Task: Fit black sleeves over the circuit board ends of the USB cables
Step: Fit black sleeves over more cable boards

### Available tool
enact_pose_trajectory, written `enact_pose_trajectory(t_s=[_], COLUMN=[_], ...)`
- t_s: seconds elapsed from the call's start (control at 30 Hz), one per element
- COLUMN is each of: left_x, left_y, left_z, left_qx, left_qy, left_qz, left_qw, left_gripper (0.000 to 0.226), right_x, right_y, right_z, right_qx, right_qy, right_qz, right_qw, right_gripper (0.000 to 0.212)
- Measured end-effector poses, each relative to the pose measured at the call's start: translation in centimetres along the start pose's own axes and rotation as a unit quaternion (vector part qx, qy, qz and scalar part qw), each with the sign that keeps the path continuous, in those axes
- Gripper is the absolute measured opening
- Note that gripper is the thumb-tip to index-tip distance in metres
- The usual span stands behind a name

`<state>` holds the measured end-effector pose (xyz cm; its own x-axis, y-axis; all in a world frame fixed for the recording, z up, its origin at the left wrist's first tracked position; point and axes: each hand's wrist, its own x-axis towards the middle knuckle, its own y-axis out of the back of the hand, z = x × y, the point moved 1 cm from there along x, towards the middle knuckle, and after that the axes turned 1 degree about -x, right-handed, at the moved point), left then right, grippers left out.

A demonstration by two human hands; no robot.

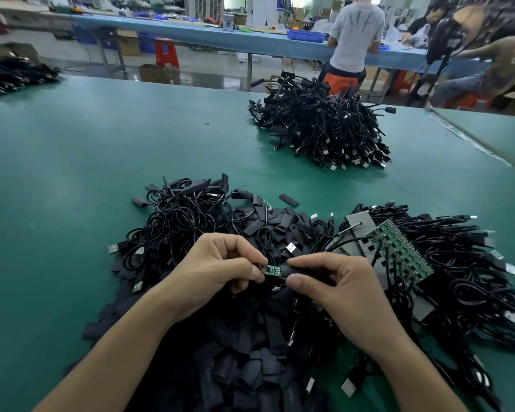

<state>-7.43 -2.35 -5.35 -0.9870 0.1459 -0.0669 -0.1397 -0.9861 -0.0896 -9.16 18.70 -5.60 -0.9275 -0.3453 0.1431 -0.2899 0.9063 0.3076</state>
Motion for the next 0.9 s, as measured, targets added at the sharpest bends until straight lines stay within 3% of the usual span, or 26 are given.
enact_pose_trajectory(t_s=[0.17,0.4,0.67,0.9], left_x=[-0.1,-0.1,0.1,0.2], left_y=[-0.1,-0.2,0.0,0.1], left_z=[-0.3,-0.3,-0.2,-0.5], left_qx=[0.017,0.051,0.055,-0.006], left_qy=[-0.008,-0.009,-0.014,0.002], left_qz=[-0.01,-0.042,0.009,-0.002], left_qw=[1.0,0.998,0.998,1.0], left_gripper=[0.015,0.017,0.013,0.021], right_x=[0.0,-0.3,-0.3,-0.2], right_y=[-0.1,-0.8,-1.2,-1.1], right_z=[0.1,0.7,0.6,0.7], right_qx=[-0.013,-0.022,-0.084,-0.119], right_qy=[0.004,0.039,0.09,0.113], right_qz=[-0.002,0.029,0.075,0.083], right_qw=[1.0,0.999,0.99,0.983], right_gripper=[0.021,0.028,0.022,0.019])
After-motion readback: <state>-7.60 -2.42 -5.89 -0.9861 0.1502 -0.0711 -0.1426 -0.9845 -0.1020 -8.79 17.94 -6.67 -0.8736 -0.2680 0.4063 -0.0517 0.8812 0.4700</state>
